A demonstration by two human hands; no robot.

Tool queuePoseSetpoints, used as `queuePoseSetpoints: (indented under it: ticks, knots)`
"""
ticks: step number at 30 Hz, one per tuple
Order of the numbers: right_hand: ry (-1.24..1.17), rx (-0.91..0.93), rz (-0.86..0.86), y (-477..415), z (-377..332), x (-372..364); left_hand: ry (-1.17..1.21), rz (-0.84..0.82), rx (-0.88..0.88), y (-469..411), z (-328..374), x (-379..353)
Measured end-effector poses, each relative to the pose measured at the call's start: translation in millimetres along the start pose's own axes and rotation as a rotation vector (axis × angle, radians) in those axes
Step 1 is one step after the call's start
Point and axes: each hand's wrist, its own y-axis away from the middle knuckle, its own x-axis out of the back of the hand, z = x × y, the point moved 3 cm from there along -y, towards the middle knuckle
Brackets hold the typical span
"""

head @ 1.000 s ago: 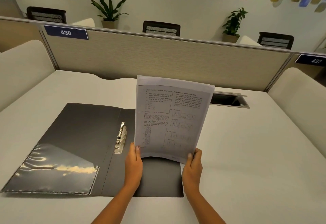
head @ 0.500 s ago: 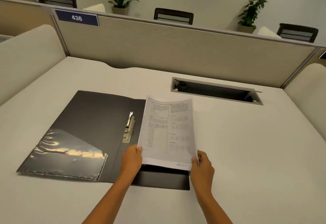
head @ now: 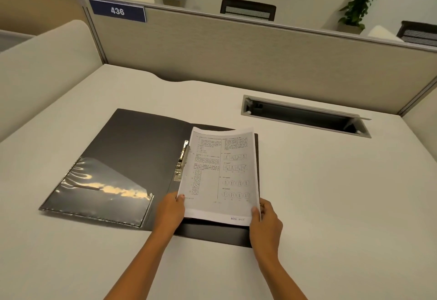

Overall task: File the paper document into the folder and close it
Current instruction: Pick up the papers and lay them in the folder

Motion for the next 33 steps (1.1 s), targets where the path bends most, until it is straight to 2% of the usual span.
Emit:
queuePoseSetpoints:
  ticks: [5,11,20,33]
  knots:
    - [-0.005,-0.008,-0.002,1,-4,3,-0.014,0.006,0.01,1,2,2]
    - [-0.013,-0.008,-0.04,1,-7,3,-0.007,0.118,0.032,3,4,10]
    - [-0.017,-0.002,-0.096,1,-10,6,-0.003,0.167,0.031,9,3,21]
    - [0.008,-0.011,-0.127,14,-4,15,0.096,0.126,0.089,23,-16,40]
